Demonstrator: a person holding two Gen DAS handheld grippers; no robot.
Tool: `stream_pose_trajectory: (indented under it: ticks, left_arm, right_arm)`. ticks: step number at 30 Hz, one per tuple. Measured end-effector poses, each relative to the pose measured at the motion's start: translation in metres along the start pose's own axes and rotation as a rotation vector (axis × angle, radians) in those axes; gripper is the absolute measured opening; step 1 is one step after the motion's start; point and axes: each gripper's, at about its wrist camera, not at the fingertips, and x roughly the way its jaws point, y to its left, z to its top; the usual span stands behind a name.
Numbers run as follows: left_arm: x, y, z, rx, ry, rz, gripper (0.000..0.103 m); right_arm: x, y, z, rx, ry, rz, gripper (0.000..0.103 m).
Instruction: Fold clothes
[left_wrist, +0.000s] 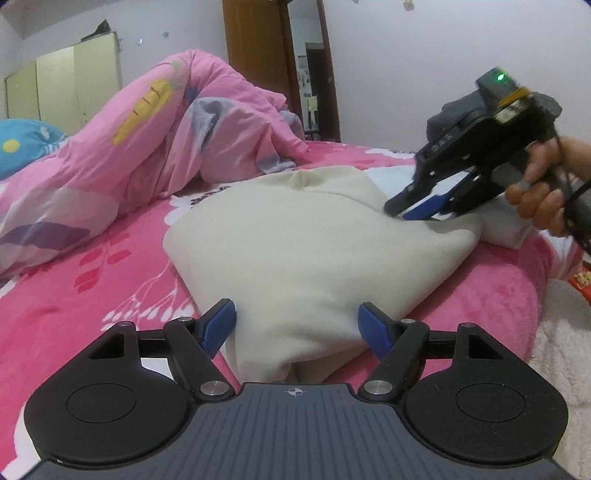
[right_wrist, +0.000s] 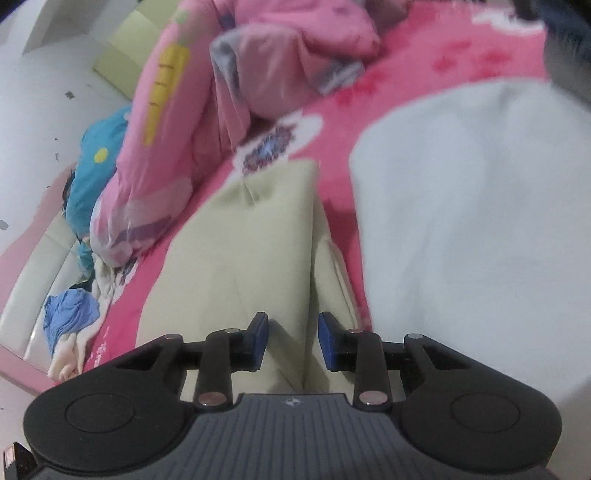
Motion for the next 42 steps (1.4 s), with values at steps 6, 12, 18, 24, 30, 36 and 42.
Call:
stream_pose_trajectory:
  ticks: [6, 12, 18, 24, 30, 36, 42]
  left_arm:
    - [-0.001, 0.001, -0.001, 0.005, -0.008, -0.009, 0.075]
    - [-0.001, -0.003, -0.001, 0.017, 0.004, -0.007, 0.075]
    - [0.000, -0.006, -0.002, 0.042, 0.016, 0.000, 0.077]
    - [0.000, -0.005, -0.003, 0.034, 0.016, -0.003, 0.078]
    - [0.001, -0.007, -0.002, 0.040, 0.021, 0.004, 0.079]
    - [0.000, -0.004, -0.001, 0.029, 0.036, -0.002, 0.079]
    - [0.000, -0.005, -0.003, 0.015, 0.029, 0.008, 0.079]
  right_arm:
    - [-0.013, 0.026, 0.001, -0.164, -0.099, -0.045, 0.009]
    - [0.022, 0.105, -0.066, -0.955, -0.206, -0.524, 0.008]
    - [0.045, 0.082, -0.080, -0.964, -0.208, -0.644, 0.003]
    - [-0.043, 0.075, -0.060, -0.669, -0.371, -0.576, 0.008]
    - [-0.013, 0.087, -0.107, -0.730, -0.270, -0.460, 0.008]
    - [-0.016, 0.102, -0.097, -0.650, -0.290, -0.416, 0.007]
    - [0.008, 0.109, -0.044, -0.623, -0.341, -0.428, 0.007]
